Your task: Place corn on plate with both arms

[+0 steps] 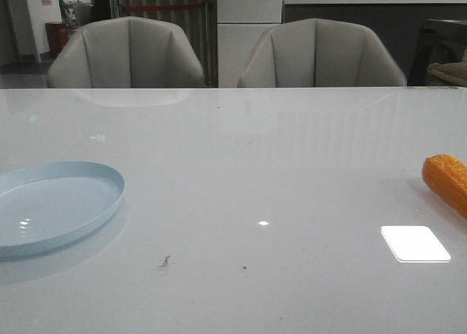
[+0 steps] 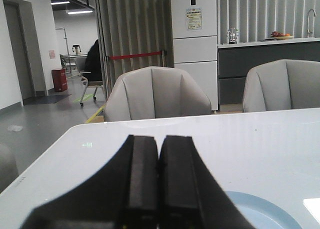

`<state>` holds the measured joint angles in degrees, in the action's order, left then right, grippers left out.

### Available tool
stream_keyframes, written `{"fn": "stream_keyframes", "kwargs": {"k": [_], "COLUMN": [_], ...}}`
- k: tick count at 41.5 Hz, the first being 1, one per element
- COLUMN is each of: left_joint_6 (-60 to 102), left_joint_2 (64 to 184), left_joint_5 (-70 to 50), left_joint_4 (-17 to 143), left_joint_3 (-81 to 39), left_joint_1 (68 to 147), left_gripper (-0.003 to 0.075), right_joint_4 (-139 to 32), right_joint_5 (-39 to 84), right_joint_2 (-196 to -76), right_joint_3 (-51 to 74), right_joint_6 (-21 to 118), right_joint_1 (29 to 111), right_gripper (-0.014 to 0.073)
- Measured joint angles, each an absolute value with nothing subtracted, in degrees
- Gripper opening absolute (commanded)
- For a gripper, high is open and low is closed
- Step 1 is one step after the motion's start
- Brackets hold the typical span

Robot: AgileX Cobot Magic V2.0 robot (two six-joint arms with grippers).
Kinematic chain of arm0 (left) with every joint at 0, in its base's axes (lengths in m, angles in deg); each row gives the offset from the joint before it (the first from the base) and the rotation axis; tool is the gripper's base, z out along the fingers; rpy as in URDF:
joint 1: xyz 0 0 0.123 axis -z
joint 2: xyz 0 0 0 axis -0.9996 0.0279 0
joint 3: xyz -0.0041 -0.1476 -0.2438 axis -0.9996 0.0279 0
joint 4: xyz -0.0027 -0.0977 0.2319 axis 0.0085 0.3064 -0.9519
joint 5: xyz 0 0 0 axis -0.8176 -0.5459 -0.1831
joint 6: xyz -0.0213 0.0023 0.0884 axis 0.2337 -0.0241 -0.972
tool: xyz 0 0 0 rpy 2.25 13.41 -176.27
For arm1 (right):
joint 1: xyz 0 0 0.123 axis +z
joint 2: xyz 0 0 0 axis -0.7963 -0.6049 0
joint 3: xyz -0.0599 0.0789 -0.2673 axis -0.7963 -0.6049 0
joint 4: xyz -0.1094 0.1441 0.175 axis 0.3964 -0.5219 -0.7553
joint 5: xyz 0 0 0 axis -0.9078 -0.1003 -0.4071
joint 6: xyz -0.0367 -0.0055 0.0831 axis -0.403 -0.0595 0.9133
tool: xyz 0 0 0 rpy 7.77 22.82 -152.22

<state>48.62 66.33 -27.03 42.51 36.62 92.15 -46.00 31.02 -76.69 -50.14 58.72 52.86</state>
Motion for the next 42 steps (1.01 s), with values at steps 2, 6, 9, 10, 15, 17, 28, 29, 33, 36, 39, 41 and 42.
{"fn": "stream_keyframes", "kwargs": {"k": [2, 6, 9, 10, 15, 17, 28, 29, 33, 36, 39, 41, 42], "left_joint_6": [48.62, 48.62, 48.62, 48.62, 48.62, 48.62, 48.62, 48.62, 48.62, 48.62, 48.62, 48.62, 48.62], "left_joint_2": [66.33, 66.33, 66.33, 66.33, 66.33, 66.33, 66.33, 66.33, 66.33, 66.33, 66.33, 66.33, 66.33], "left_joint_5": [-27.03, -27.03, -27.03, -27.03, -27.03, -27.03, -27.03, -27.03, -27.03, -27.03, -27.03, -27.03, -27.03], "left_joint_4": [42.51, 42.51, 42.51, 42.51, 42.51, 42.51, 42.51, 42.51, 42.51, 42.51, 42.51, 42.51, 42.51], "left_joint_3": [36.62, 36.62, 36.62, 36.62, 36.62, 36.62, 36.62, 36.62, 36.62, 36.62, 36.62, 36.62, 36.62], "left_joint_1": [92.15, 92.15, 92.15, 92.15, 92.15, 92.15, 92.15, 92.15, 92.15, 92.15, 92.15, 92.15, 92.15], "left_gripper": [0.0089, 0.0089, 0.0089, 0.0089, 0.0089, 0.0089, 0.0089, 0.0089, 0.0089, 0.0089, 0.0089, 0.0089, 0.0089], "right_joint_4": [-46.00, -46.00, -46.00, -46.00, -46.00, -46.00, -46.00, -46.00, -46.00, -46.00, -46.00, -46.00, -46.00], "right_joint_5": [31.02, 31.02, 31.02, 31.02, 31.02, 31.02, 31.02, 31.02, 31.02, 31.42, 32.31, 32.88, 33.25], "right_joint_2": [-76.69, -76.69, -76.69, -76.69, -76.69, -76.69, -76.69, -76.69, -76.69, -76.69, -76.69, -76.69, -76.69], "right_joint_3": [-50.14, -50.14, -50.14, -50.14, -50.14, -50.14, -50.14, -50.14, -50.14, -50.14, -50.14, -50.14, -50.14], "right_joint_6": [58.72, 58.72, 58.72, 58.72, 58.72, 58.72, 58.72, 58.72, 58.72, 58.72, 58.72, 58.72, 58.72], "right_joint_1": [52.86, 52.86, 52.86, 52.86, 52.86, 52.86, 52.86, 52.86, 52.86, 52.86, 52.86, 52.86, 52.86], "right_gripper": [0.0052, 0.0052, 0.0052, 0.0052, 0.0052, 0.0052, 0.0052, 0.0052, 0.0052, 0.0052, 0.0052, 0.0052, 0.0052]}}
